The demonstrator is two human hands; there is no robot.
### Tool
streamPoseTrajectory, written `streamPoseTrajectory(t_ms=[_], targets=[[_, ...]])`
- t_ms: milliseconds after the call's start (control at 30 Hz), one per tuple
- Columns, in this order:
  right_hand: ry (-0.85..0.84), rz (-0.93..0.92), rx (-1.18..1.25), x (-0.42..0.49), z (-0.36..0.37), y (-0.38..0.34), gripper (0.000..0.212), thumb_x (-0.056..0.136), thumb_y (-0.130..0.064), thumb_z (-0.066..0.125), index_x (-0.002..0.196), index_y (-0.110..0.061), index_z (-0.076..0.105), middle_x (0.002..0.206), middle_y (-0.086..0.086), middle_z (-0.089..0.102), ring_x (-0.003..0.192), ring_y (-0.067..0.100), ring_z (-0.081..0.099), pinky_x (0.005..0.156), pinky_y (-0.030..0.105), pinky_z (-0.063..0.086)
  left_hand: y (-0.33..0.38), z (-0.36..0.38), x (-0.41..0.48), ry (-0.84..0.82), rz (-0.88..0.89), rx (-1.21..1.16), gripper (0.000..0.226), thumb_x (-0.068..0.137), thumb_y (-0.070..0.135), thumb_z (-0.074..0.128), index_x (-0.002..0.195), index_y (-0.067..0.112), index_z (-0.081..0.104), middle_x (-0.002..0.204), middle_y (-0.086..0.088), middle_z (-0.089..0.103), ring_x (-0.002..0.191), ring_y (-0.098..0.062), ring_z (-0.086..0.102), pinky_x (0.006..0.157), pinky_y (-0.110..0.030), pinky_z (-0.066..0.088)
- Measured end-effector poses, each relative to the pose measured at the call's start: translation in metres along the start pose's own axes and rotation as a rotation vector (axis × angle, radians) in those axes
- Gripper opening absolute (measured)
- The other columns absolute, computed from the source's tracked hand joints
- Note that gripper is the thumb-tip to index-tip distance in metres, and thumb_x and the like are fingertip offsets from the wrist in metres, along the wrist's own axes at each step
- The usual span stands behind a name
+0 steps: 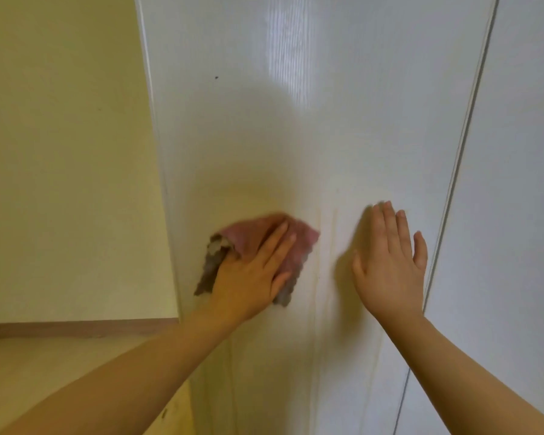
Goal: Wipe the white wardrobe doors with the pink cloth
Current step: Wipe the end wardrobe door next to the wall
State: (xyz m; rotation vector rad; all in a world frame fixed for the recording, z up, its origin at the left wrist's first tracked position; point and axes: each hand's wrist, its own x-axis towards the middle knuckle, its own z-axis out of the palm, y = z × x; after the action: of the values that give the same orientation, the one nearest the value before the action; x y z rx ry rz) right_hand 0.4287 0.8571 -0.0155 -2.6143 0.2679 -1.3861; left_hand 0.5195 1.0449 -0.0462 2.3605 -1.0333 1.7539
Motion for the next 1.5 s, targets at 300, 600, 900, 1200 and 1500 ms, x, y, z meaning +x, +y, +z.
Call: streamPoseTrajectory(t_ms=[300, 600, 900, 1200, 1500], targets=[[-0.142, -0.006, 0.051, 0.015, -0.018, -0.005, 0.071, 0.081, -0.014, 0.025, 0.149, -0.010, 0.004, 0.156, 0.004, 0.014, 0.144, 0.014, -0.006, 0.108, 0.029, -0.018, 0.018, 0.020, -0.008, -0.060, 0.389, 0.107, 0.051, 0.100, 0.036, 0.021, 0.143, 0.011, 0.028, 0.152, -0.004, 0.027, 0.111, -0.023, 0.053, 0.089, -0.037, 0.035], [-0.158, -0.051, 0.051, 0.017, -0.022, 0.006, 0.081, 0.068, -0.003, 0.014, 0.149, -0.013, 0.008, 0.154, 0.011, 0.020, 0.144, 0.015, -0.005, 0.105, 0.025, -0.022, -0.005, -0.002, 0.096, 0.089, 0.129, 0.175, 0.059, 0.092, 0.041, 0.035, 0.143, 0.011, 0.031, 0.149, -0.011, 0.035, 0.134, -0.031, 0.029, 0.111, -0.051, 0.017], [-0.140, -0.025, 0.047, 0.010, -0.051, 0.018, 0.081, 0.080, 0.006, 0.036, 0.149, -0.014, -0.001, 0.156, 0.003, 0.012, 0.143, 0.015, -0.014, 0.107, 0.026, -0.020, 0.022, 0.004, 0.044, -0.121, 0.355, -0.025, 0.050, 0.095, 0.034, 0.033, 0.141, 0.014, 0.035, 0.141, -0.002, 0.048, 0.057, -0.019, 0.060, 0.052, -0.024, 0.033], [-0.242, 0.065, -0.003, 0.000, -0.053, 0.048, 0.072, 0.088, 0.000, 0.028, 0.149, -0.021, -0.005, 0.157, -0.004, 0.002, 0.144, 0.015, -0.007, 0.114, 0.032, -0.006, 0.045, 0.023, 0.034, -0.033, 0.579, 0.032, 0.047, 0.093, 0.036, 0.037, 0.137, 0.019, 0.043, 0.140, -0.001, 0.050, 0.117, -0.019, 0.050, 0.089, -0.038, 0.036], [-0.041, 0.272, 0.039, 0.038, -0.052, 0.066, 0.055, 0.099, -0.031, 0.030, 0.149, -0.029, 0.009, 0.158, 0.000, -0.004, 0.144, 0.020, -0.003, 0.113, 0.045, 0.007, 0.021, -0.004, 0.137, 0.175, 0.171, 0.140, 0.050, 0.092, 0.042, 0.041, 0.138, 0.023, 0.048, 0.146, -0.012, 0.041, 0.135, -0.036, 0.027, 0.107, -0.060, 0.017]])
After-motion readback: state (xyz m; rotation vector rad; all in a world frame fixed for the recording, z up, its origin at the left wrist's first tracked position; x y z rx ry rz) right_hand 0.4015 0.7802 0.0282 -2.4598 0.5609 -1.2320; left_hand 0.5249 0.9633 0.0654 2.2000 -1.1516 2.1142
